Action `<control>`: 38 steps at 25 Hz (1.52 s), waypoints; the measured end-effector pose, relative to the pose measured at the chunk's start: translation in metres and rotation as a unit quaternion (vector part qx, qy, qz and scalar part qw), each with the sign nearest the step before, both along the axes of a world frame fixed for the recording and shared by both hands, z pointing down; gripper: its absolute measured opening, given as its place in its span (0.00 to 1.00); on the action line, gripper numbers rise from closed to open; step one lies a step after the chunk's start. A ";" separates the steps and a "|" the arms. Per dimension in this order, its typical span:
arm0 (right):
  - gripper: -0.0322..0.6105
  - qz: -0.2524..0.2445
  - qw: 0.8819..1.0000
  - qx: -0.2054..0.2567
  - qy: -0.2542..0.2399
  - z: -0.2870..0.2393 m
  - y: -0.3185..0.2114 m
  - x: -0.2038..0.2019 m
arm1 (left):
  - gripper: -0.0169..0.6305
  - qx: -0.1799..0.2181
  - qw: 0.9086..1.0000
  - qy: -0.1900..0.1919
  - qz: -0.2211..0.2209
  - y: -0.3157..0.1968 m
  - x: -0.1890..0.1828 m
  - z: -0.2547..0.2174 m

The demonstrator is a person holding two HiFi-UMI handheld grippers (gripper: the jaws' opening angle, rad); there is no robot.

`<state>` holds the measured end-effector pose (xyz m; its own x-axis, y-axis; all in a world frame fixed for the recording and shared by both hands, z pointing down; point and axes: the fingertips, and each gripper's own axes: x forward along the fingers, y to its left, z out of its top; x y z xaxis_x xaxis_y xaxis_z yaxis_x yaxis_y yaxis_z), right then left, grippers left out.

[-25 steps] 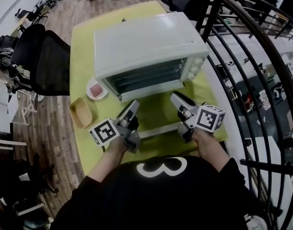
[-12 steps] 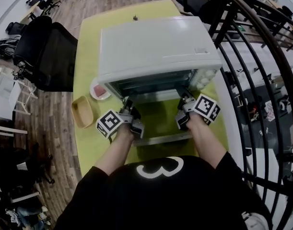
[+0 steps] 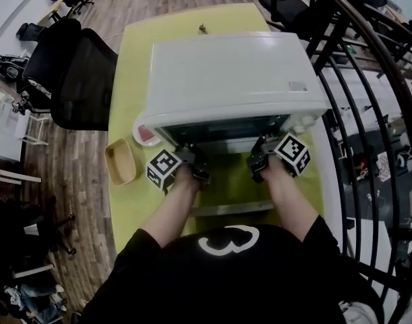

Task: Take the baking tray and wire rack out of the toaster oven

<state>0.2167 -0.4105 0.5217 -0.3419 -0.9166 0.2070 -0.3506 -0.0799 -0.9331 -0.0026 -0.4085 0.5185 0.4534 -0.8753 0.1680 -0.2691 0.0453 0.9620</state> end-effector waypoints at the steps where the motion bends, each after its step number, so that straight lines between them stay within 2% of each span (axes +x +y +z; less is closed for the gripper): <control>1: 0.37 0.002 1.000 -0.001 -0.004 0.001 -0.003 -0.001 | 0.37 -0.002 1.000 0.002 -0.005 -0.004 -0.001 0.001; 5: 0.36 0.009 1.000 0.001 -0.013 0.000 -0.012 0.000 | 0.37 -0.008 1.000 0.012 -0.027 -0.015 -0.007 0.007; 7: 0.31 0.007 1.000 0.002 -0.008 0.001 -0.013 0.001 | 0.36 -0.005 0.999 0.012 -0.037 -0.017 -0.009 0.008; 13: 0.22 0.007 1.000 -0.005 -0.016 0.004 -0.011 0.004 | 0.22 -0.013 0.999 0.005 -0.049 -0.019 -0.009 0.011; 16: 0.21 0.007 1.000 -0.005 -0.020 0.007 -0.010 0.005 | 0.19 -0.014 0.999 0.008 -0.050 -0.020 -0.008 0.013; 25: 0.21 -0.003 1.000 -0.003 -0.013 0.007 -0.004 0.004 | 0.19 -0.018 0.999 0.002 -0.042 -0.013 -0.009 0.014; 38: 0.21 -0.011 1.000 -0.012 -0.016 0.010 0.034 0.001 | 0.18 -0.036 0.999 0.006 -0.033 0.024 -0.012 0.016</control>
